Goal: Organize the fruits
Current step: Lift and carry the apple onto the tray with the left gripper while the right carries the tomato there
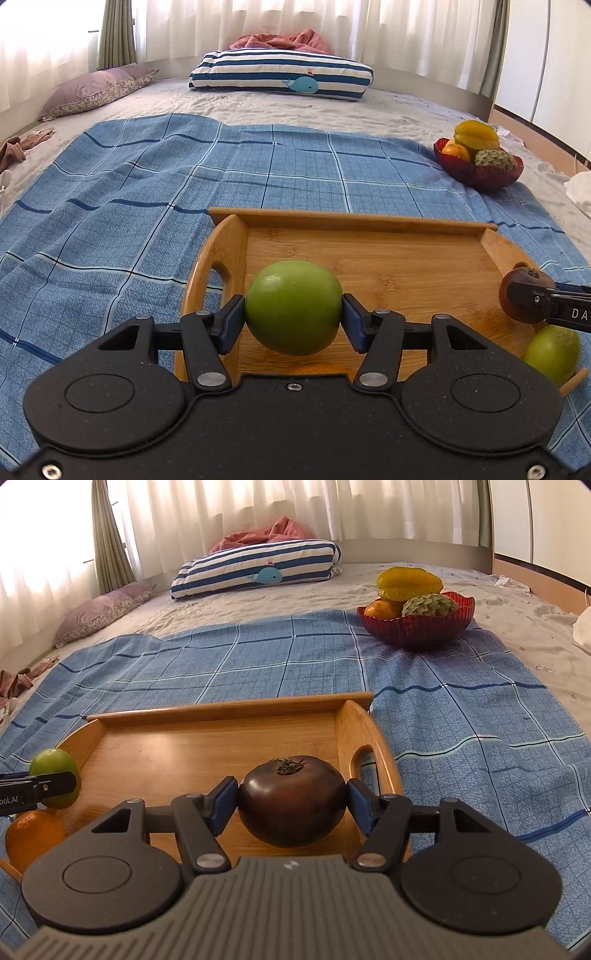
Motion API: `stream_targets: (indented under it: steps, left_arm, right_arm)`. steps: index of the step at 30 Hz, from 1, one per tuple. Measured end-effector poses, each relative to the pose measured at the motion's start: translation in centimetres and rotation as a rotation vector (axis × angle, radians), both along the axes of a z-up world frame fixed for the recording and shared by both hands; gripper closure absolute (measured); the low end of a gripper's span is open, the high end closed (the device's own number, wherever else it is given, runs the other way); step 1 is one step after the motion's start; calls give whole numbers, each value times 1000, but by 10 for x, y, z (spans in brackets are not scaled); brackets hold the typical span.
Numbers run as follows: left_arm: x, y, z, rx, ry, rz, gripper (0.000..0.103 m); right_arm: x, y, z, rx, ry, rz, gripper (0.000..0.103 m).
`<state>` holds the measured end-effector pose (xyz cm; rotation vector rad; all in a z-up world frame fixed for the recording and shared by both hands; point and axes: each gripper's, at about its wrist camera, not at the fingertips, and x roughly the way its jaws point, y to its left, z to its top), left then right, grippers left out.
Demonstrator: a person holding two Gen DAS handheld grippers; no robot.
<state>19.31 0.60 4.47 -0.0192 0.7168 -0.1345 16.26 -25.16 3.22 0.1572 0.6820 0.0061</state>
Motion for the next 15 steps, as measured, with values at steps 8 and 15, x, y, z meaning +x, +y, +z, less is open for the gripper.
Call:
stream_targets:
  steps: [8,15]
  left_arm:
    - [4,1,-8,1,26,8,50]
    - [3,2,-9,0,26,8,50]
  right_arm:
    - [1,3,-4,-15,13,4,36]
    - [1,3,-5,-19,8,3,36]
